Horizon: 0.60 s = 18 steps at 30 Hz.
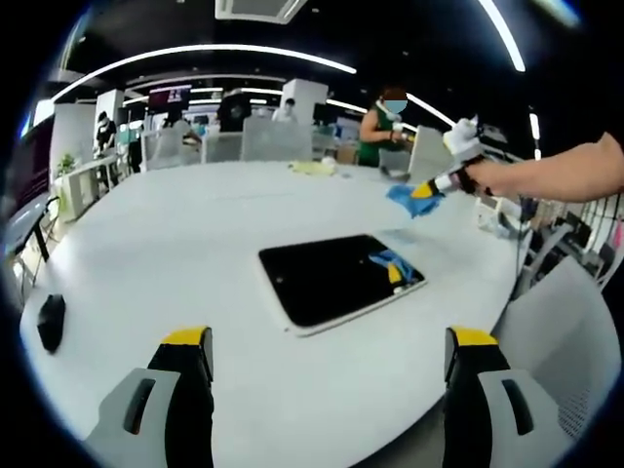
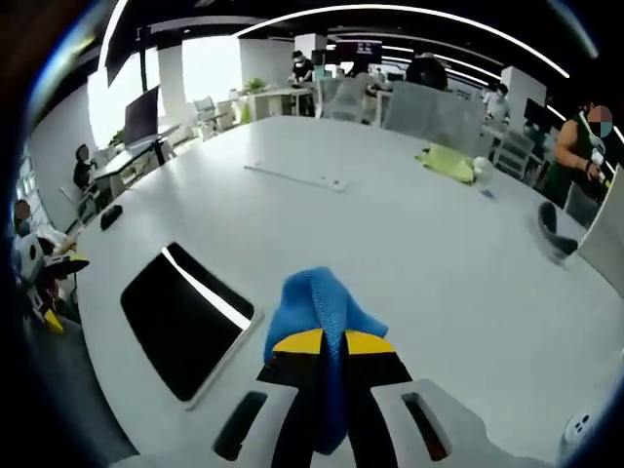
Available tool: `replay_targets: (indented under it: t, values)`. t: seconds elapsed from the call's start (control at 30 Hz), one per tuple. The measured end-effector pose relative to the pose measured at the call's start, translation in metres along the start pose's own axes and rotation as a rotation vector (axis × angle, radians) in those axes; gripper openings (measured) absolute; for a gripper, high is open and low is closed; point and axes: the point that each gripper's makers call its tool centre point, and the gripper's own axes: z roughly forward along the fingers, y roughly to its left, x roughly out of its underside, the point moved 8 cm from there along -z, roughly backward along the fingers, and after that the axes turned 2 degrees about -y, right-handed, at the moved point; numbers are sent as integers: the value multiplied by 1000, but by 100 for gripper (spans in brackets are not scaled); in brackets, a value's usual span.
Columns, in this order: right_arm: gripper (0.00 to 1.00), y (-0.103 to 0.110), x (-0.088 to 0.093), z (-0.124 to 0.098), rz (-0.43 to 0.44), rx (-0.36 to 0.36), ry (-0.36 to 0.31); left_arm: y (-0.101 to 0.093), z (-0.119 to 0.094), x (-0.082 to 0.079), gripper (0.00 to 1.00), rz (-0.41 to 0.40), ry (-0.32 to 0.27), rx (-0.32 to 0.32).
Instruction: Wipe the mirror surface with the cleaning cloth until all visible marks leave the cleaned area.
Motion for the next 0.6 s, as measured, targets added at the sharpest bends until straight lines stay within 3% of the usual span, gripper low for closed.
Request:
replay_targets:
  t: [0.3,0.6]
  values:
    - [1,1,0,2,13,2,8,0,0,0,99,1,0,1]
    - [1,15,-7,10,14,-16,16,1,-1,-1,99,0,-5,-6]
